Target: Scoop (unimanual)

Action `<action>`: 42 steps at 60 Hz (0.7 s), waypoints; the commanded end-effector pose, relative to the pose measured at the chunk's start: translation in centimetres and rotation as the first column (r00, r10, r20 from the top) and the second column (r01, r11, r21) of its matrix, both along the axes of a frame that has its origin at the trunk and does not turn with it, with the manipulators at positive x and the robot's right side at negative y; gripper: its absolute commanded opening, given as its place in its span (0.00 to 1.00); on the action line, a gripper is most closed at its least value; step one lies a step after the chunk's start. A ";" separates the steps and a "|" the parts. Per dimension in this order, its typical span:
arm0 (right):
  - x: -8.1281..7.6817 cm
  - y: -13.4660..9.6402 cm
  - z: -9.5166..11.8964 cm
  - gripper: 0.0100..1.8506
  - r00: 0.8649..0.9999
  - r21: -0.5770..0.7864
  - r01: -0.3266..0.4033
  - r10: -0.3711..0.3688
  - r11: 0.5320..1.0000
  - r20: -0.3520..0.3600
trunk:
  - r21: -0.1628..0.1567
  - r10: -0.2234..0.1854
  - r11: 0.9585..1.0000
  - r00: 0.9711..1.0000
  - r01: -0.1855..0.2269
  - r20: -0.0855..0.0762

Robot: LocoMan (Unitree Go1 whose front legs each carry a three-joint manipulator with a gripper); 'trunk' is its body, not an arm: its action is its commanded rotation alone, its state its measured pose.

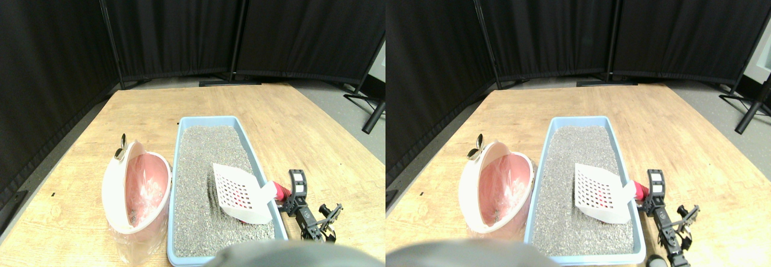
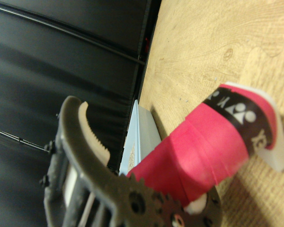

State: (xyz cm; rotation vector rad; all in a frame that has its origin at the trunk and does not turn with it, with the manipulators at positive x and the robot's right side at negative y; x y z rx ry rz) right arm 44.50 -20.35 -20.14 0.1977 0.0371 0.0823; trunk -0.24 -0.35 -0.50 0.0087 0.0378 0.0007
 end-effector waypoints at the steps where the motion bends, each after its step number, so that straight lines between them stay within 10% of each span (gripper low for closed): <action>1: 0.3 0.3 0.9 0.54 0.999 0.013 -0.013 0.012 1.000 0.044 | -0.012 -0.001 1.000 1.000 0.000 -0.008; 30: 0.9 0.4 0.1 0.52 1.000 0.055 0.030 -0.030 0.998 0.004 | -0.016 0.004 1.000 1.000 -0.005 -0.008; 42: 0.9 0.3 0.0 0.03 0.997 0.006 0.007 -0.007 1.000 0.083 | -0.017 0.006 1.000 1.000 -0.006 -0.008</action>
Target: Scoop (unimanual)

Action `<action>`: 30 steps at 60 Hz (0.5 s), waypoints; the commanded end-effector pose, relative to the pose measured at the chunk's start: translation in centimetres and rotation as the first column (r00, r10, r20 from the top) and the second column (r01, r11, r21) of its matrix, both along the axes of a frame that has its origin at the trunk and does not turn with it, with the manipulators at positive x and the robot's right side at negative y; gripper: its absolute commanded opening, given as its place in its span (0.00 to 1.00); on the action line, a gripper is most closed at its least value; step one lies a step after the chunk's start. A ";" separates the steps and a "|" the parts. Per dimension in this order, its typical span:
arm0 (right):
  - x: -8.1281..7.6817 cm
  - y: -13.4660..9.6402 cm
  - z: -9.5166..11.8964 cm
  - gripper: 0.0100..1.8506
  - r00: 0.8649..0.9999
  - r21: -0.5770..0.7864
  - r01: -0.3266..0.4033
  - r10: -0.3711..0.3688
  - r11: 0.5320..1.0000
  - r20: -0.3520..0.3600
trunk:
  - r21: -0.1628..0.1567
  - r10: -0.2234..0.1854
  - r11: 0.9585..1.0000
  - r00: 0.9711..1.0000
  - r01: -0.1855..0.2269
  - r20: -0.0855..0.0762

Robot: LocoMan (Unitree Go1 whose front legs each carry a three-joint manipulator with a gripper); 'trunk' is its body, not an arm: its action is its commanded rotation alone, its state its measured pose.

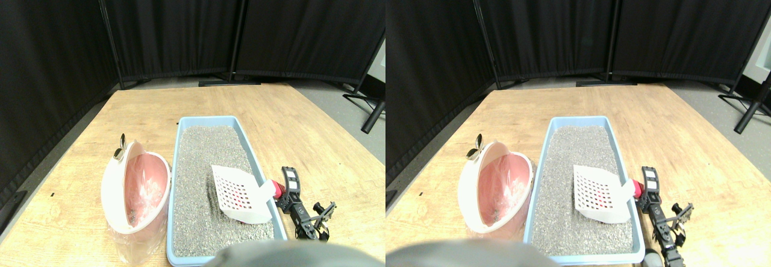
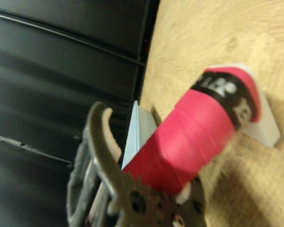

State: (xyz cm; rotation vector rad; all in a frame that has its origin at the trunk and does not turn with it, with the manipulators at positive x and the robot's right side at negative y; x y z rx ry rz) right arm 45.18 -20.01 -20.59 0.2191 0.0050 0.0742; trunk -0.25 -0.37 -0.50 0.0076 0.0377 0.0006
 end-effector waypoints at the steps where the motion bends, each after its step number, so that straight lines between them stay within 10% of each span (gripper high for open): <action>1: 0.2 0.0 0.5 0.02 0.999 -0.025 -0.004 0.006 1.000 0.053 | -0.016 0.006 1.000 1.000 -0.006 -0.008; 30: -0.7 -0.3 1.6 0.02 0.999 -0.050 -0.009 0.011 0.999 0.032 | -0.016 0.001 1.000 1.000 -0.001 -0.016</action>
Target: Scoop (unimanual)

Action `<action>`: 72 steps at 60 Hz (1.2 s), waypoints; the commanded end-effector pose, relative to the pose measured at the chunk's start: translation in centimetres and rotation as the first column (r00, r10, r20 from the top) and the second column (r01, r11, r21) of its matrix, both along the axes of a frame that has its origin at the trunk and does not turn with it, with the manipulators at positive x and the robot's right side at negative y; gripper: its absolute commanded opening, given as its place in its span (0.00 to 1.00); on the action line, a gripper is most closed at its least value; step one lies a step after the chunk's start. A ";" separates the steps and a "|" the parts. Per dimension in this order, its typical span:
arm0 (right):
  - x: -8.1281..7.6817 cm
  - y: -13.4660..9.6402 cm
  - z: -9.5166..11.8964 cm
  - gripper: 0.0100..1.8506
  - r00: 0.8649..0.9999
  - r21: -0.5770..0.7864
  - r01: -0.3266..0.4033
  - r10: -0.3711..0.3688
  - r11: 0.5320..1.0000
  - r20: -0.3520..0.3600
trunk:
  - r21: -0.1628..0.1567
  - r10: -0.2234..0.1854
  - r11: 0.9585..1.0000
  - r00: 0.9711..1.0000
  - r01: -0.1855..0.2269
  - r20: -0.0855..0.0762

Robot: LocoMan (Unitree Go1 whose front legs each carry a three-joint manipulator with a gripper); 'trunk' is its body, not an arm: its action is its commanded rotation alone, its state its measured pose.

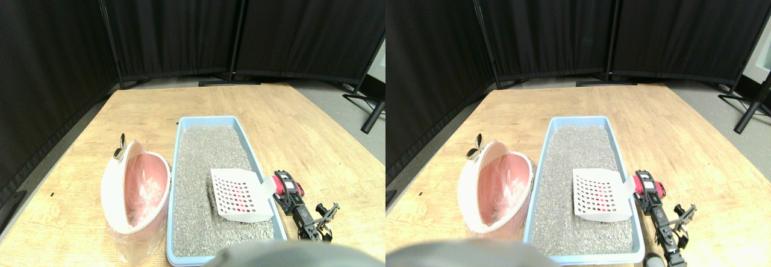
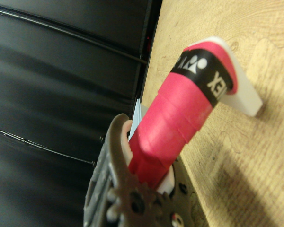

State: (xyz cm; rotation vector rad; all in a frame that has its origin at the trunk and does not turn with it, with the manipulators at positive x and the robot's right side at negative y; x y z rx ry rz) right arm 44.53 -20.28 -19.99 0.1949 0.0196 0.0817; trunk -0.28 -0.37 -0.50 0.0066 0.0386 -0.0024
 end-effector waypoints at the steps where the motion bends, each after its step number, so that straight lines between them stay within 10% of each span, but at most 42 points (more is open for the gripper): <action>1: -0.1 0.0 1.1 0.02 0.999 -0.027 -0.001 0.002 1.000 0.045 | -0.015 0.004 1.000 1.000 -0.004 -0.015; 30: -0.1 0.5 4.8 0.02 0.954 -0.187 -0.098 0.146 0.978 0.263 | -0.026 0.005 1.000 1.000 -0.005 -0.012; 72: 1.2 -0.5 9.9 0.02 0.905 -0.492 -0.127 0.304 0.861 0.299 | -0.051 -0.004 0.999 1.000 0.004 -0.011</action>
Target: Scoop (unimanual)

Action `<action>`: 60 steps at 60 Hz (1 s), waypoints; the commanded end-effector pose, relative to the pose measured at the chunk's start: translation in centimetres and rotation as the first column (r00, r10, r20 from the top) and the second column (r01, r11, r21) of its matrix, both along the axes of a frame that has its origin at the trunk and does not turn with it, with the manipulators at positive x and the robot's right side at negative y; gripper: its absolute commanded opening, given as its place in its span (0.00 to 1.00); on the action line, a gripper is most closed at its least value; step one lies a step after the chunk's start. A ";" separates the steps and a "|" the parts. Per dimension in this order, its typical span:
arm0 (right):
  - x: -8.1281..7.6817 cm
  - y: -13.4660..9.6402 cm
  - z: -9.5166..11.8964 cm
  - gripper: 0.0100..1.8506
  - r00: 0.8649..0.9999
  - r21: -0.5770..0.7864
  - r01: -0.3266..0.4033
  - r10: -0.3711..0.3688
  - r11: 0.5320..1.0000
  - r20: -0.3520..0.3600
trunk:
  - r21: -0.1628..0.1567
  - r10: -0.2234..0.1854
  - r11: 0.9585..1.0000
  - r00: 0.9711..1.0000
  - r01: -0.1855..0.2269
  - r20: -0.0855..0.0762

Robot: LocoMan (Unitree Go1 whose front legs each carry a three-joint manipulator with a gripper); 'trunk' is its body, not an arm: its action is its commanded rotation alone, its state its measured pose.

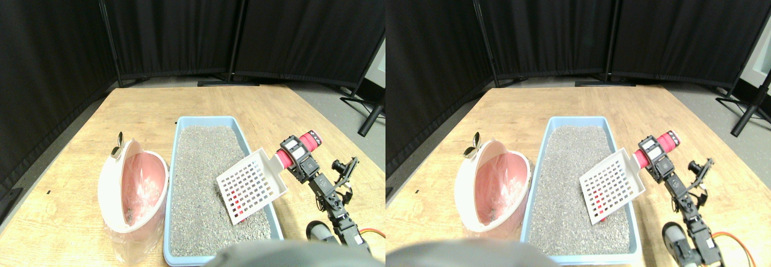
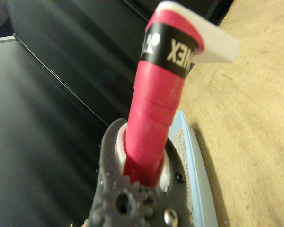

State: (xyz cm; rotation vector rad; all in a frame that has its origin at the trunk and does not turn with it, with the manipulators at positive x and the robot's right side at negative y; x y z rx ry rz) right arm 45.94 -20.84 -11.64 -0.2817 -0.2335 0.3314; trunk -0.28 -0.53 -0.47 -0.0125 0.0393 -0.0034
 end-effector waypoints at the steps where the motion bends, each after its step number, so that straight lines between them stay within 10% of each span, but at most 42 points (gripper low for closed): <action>1: -0.2 0.1 1.7 0.02 0.995 -0.026 -0.032 0.034 0.999 0.090 | -0.036 -0.006 0.999 1.000 0.006 -0.009; 60: 2.3 -0.6 5.6 0.02 0.995 -0.401 -0.008 0.048 0.916 0.091 | -0.083 -0.021 0.996 0.999 0.024 0.041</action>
